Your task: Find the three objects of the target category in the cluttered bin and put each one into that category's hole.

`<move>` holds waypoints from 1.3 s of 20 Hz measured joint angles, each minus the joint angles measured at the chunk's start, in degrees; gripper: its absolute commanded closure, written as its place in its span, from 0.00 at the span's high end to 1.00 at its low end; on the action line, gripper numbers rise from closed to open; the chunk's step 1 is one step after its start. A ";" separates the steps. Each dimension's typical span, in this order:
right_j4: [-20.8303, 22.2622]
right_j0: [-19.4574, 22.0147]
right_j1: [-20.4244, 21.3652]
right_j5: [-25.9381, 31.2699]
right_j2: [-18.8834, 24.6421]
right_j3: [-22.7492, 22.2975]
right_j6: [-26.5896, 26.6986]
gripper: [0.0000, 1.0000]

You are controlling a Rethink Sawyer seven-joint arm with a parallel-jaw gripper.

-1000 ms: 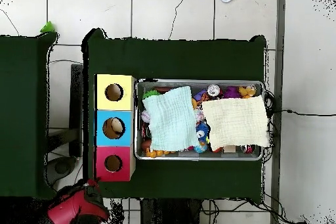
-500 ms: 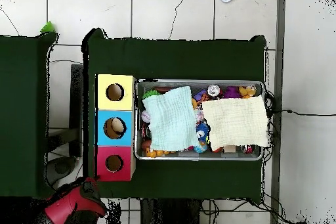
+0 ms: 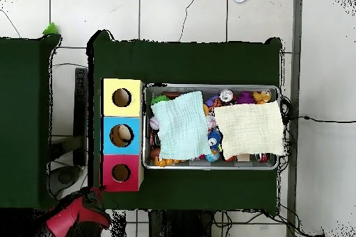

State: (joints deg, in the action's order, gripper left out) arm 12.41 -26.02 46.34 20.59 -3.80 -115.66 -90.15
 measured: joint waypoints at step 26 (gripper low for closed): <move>-0.81 -20.45 -10.98 1.32 -0.05 13.97 0.00 1.00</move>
State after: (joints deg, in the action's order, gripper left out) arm 11.60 -46.47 35.36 21.91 -3.85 -101.69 -90.15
